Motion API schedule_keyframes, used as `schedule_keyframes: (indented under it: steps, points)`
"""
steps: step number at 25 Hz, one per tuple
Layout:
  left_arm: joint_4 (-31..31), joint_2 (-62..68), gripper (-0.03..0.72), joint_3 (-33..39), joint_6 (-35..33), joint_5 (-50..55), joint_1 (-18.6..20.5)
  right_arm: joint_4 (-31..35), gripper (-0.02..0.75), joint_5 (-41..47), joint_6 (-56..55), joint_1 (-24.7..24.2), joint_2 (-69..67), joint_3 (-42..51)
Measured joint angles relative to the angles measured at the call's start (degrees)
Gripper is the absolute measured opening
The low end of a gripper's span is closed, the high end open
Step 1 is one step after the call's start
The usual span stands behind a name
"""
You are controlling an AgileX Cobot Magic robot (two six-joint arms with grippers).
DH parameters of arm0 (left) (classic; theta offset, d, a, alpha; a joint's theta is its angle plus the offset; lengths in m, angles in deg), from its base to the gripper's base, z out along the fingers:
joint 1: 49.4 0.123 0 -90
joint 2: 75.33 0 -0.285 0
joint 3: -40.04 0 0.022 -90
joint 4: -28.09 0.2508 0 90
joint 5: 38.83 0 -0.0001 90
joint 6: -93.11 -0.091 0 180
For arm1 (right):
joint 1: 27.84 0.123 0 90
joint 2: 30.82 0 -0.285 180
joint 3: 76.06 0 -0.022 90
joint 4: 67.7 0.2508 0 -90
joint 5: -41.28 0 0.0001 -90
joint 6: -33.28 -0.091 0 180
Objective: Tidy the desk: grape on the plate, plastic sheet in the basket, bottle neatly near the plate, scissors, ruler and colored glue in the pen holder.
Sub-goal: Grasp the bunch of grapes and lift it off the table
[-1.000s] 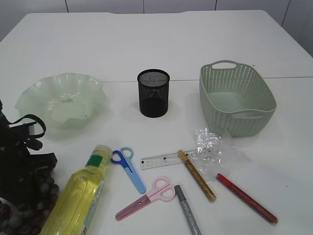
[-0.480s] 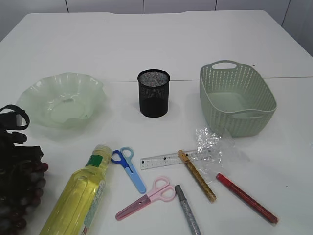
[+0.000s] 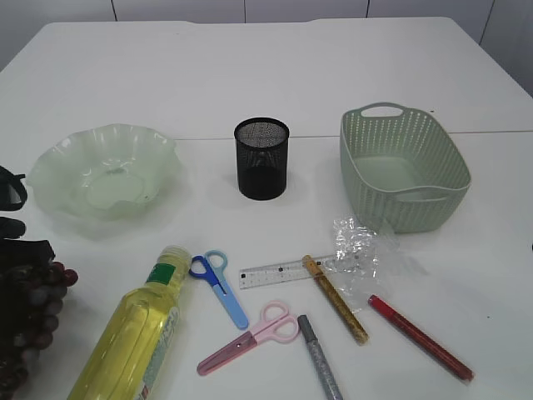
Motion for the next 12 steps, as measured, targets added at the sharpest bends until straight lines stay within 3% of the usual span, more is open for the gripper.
schedule_keyframes:
  steps: [12]
  points:
    - [0.21,-8.37,0.08,0.18,0.0,2.05,0.0,0.07,0.531,-0.12,0.0,0.0,0.0,0.0]
